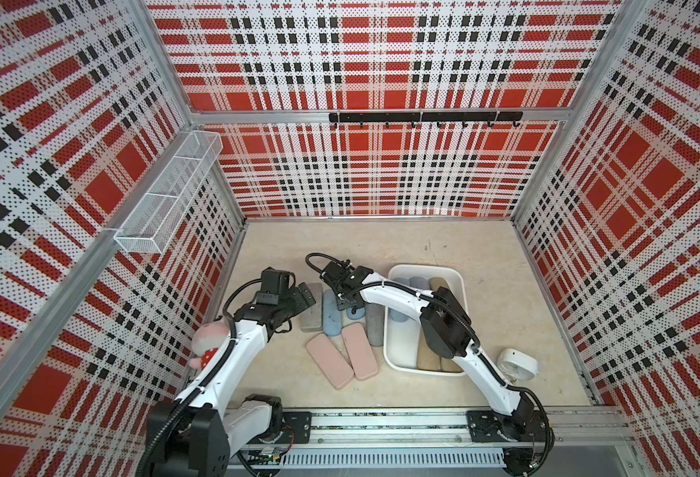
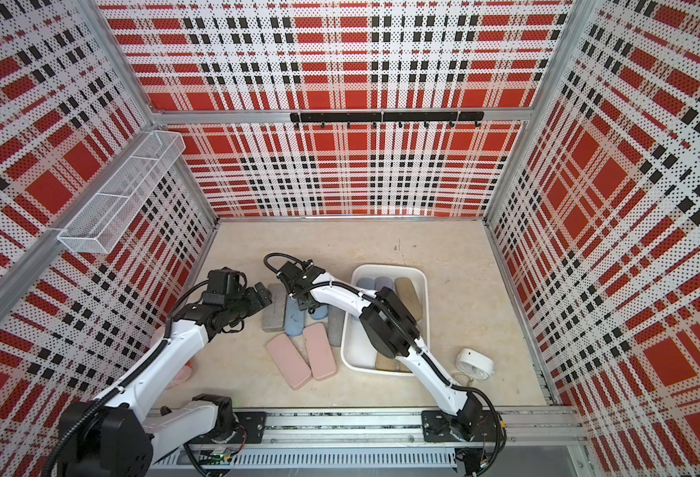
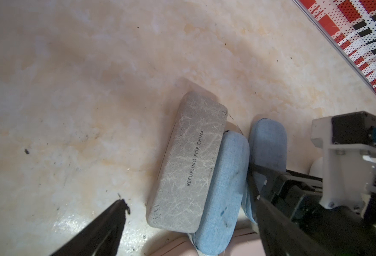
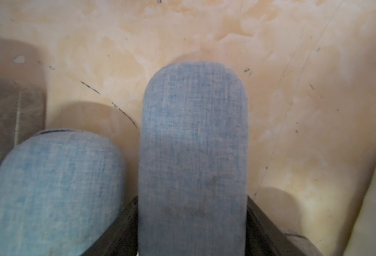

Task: Put the glasses cases into the storage boxes
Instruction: Pick up the glasses case at the center of the board.

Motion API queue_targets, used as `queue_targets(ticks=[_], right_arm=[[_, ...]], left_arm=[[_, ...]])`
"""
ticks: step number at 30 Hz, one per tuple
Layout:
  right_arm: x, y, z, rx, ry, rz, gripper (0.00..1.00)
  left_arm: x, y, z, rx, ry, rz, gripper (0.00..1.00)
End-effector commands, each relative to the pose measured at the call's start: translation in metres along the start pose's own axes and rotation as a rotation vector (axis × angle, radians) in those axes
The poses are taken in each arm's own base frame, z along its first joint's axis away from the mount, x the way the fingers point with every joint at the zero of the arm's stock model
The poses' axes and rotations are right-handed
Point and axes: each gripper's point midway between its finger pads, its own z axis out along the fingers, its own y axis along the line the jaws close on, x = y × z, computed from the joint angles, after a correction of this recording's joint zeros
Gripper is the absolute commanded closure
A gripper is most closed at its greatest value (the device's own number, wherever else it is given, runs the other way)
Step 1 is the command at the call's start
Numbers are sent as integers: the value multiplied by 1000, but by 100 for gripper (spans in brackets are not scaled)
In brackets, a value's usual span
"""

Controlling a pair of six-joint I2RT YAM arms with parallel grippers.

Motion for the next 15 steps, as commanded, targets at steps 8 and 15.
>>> queue_targets(ticks=[8,15], right_arm=[[-15,7,-11,-29,-39,-11,44],[-46,12,-62,-93,-140,32,45]], left_arm=[[1,-1,0,0,-4,-1,6],[-1,-5,-4,7,-19,0,6]])
